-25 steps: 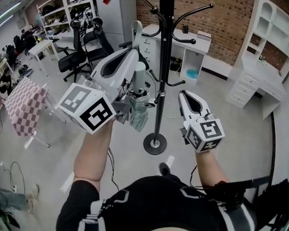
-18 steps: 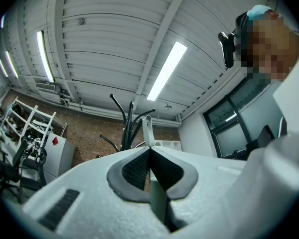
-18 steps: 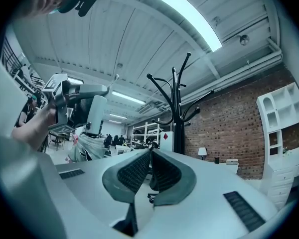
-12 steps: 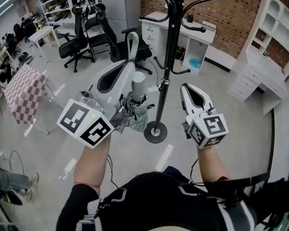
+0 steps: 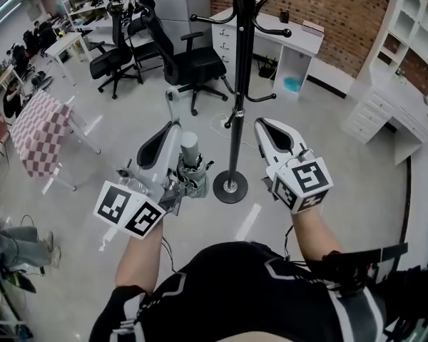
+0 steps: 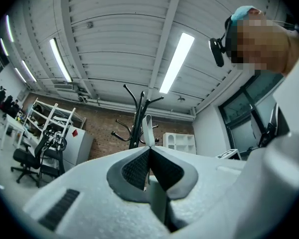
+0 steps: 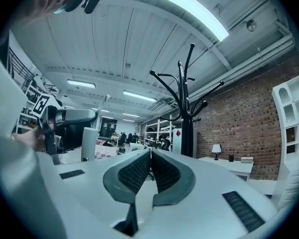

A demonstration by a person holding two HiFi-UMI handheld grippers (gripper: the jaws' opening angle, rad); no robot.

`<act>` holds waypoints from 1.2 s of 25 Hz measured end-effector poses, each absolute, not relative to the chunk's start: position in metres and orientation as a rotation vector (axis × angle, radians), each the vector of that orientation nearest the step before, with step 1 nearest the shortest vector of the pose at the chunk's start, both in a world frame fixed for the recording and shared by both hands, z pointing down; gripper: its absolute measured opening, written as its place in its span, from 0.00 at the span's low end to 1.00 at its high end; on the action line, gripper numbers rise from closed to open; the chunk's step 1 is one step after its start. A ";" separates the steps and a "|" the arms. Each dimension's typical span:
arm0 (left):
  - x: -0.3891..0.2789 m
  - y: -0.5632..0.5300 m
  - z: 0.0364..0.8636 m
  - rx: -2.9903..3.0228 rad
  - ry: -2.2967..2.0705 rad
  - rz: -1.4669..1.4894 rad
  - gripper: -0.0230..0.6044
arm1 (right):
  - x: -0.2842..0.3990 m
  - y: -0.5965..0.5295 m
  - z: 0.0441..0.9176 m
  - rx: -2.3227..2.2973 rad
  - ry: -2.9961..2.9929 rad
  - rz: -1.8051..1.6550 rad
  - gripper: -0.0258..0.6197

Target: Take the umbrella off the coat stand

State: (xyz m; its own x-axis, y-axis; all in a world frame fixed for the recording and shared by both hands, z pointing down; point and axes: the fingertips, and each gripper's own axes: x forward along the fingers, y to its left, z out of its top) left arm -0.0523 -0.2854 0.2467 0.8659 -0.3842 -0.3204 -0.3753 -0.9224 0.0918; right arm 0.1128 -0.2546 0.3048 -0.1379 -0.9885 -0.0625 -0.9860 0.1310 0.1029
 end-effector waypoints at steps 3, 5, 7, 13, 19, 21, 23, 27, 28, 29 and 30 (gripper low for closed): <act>-0.045 -0.284 0.271 2.950 -0.669 -0.510 0.06 | 0.122 -0.252 0.313 2.025 -2.360 -0.168 0.05; -0.043 -0.283 0.286 2.940 -0.703 -0.491 0.06 | 0.127 -0.250 0.316 2.023 -2.365 -0.158 0.05; -0.040 -0.281 0.297 2.943 -0.699 -0.480 0.06 | 0.130 -0.249 0.318 2.016 -2.375 -0.155 0.05; -0.032 -0.274 0.332 2.895 -0.716 -0.419 0.06 | 0.131 -0.251 0.331 2.009 -2.410 -0.099 0.05; -0.027 -0.273 0.344 2.888 -0.779 -0.373 0.06 | 0.134 -0.253 0.338 1.989 -2.398 -0.067 0.05; -0.025 -0.271 0.347 2.889 -0.784 -0.365 0.06 | 0.135 -0.253 0.338 1.986 -2.416 -0.063 0.05; -0.026 -0.269 0.348 2.883 -0.779 -0.372 0.06 | 0.133 -0.252 0.338 1.992 -2.424 -0.069 0.05; -0.024 -0.266 0.347 2.888 -0.782 -0.362 0.06 | 0.134 -0.252 0.339 2.004 -2.402 -0.073 0.05; -0.024 -0.266 0.346 2.891 -0.783 -0.359 0.06 | 0.136 -0.252 0.338 2.011 -2.395 -0.076 0.05; -0.024 -0.266 0.345 2.893 -0.784 -0.358 0.06 | 0.137 -0.252 0.337 2.015 -2.388 -0.079 0.05; -0.025 -0.266 0.345 2.894 -0.783 -0.358 0.06 | 0.138 -0.252 0.337 2.015 -2.381 -0.083 0.05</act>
